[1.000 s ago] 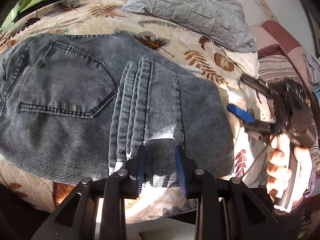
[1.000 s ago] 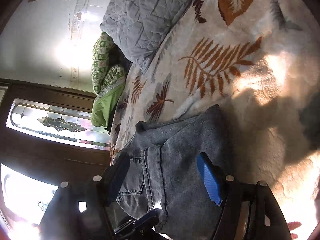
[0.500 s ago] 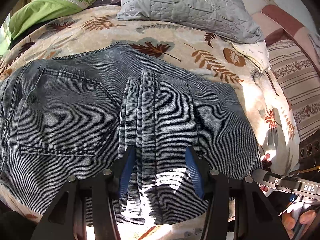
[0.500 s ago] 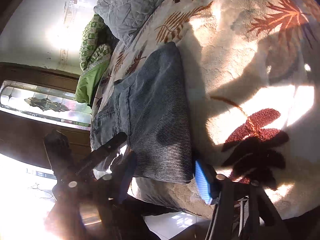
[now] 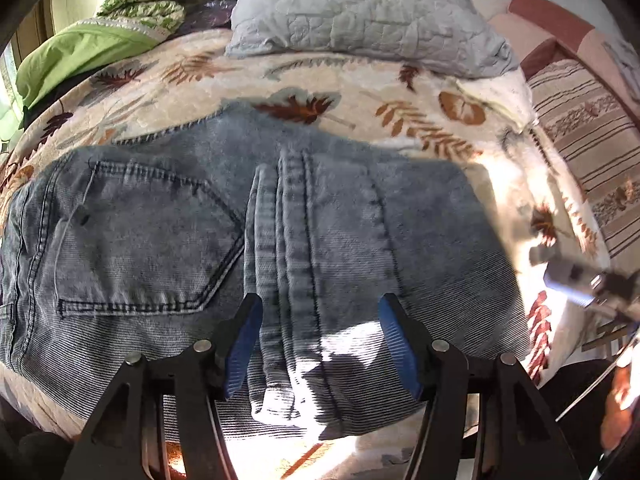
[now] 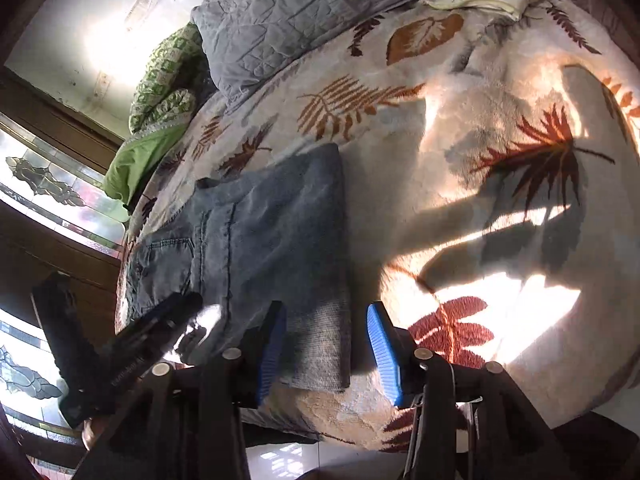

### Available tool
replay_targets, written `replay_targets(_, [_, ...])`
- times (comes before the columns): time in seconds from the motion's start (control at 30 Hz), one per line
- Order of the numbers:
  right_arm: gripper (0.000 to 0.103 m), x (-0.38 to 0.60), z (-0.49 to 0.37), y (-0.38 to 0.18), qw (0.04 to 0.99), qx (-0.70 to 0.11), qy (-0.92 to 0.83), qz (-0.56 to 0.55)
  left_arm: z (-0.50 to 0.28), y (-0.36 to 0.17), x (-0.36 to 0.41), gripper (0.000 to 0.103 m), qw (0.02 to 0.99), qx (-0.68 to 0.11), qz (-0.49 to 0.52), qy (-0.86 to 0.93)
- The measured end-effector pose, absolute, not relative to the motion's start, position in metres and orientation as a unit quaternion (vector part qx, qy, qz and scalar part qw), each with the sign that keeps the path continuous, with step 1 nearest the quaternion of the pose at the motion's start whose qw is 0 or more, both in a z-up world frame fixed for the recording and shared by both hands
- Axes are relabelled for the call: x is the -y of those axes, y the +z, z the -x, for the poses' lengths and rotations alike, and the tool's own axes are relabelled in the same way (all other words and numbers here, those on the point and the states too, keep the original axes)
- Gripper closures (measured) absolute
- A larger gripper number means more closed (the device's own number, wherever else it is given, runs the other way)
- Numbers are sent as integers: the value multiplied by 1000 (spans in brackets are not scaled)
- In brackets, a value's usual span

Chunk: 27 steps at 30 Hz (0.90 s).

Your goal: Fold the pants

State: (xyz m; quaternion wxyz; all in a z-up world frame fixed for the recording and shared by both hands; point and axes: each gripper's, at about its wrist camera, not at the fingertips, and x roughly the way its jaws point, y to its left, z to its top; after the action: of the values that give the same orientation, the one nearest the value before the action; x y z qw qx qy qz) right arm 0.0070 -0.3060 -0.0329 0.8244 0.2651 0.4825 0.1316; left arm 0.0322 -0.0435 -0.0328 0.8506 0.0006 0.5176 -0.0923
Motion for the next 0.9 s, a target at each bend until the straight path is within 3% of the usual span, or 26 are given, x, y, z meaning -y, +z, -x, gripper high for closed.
replay_targets(0.2, [44, 278, -85, -18, 819, -466, 195, -273, -28, -35, 43, 40, 859, -503, -1, -90])
replay_targets(0.23, [43, 275, -99, -24, 820, -468, 193, -268, -28, -35, 42, 40, 860, -503, 0, -90])
replay_targets(0.3, [33, 269, -126, -48, 804, -498, 193, -261, -27, -35, 42, 39, 861, -501, -1, -90])
replay_targets(0.37, [32, 270, -138, -69, 789, -507, 189, -291, -27, -35, 43, 39, 861, -500, -4, -91])
replay_targets(0.63, [29, 262, -80, -34, 814, -482, 194, -259, -24, -32, 36, 38, 860, -501, 14, -93])
replay_targets(0.9, [25, 243, -37, -50, 833, -489, 175, -189, -1, 14, -29, 37, 881, -448, 134, -71])
